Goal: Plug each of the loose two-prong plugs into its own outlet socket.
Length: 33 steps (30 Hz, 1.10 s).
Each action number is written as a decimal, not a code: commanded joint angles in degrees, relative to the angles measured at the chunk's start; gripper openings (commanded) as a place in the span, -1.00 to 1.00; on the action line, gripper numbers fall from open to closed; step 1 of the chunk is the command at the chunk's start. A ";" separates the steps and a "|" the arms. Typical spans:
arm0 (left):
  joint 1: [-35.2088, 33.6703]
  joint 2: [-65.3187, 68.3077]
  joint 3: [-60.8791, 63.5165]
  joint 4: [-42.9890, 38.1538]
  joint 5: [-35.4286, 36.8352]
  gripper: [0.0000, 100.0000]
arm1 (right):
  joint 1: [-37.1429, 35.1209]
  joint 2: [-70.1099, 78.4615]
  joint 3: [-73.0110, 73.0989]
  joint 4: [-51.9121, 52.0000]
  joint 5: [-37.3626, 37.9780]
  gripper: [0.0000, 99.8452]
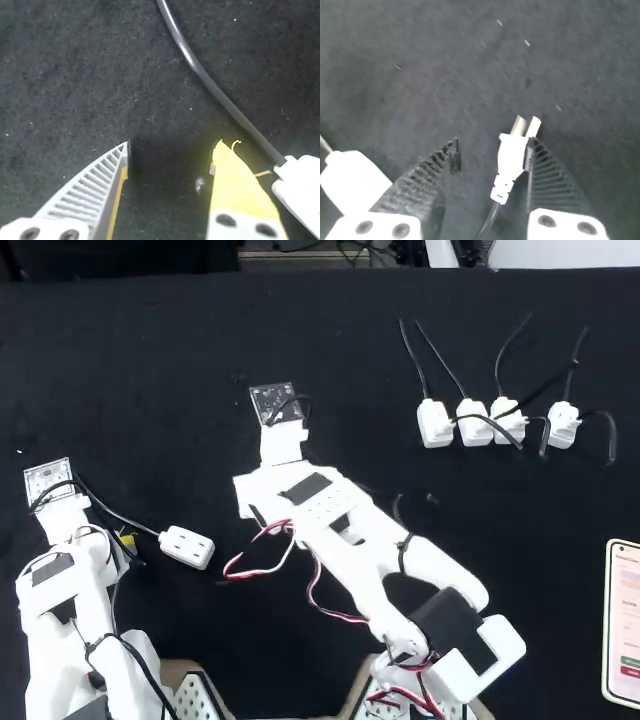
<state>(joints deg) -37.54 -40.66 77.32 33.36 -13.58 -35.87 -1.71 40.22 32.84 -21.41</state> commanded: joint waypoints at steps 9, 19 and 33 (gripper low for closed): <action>-0.48 -0.70 -0.04 -0.53 0.26 -0.47 | 2.20 0.57 -1.01 3.08 14.07 -0.74; -0.48 -0.70 0.04 -0.53 0.26 -0.47 | 2.55 0.22 -1.36 5.10 16.44 -0.84; -0.48 -0.70 0.04 -0.53 0.26 -0.47 | -3.60 1.63 -1.89 5.19 18.20 -0.57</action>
<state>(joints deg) -37.54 -40.66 77.32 33.36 -13.58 -37.63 -1.63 40.66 39.78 -4.26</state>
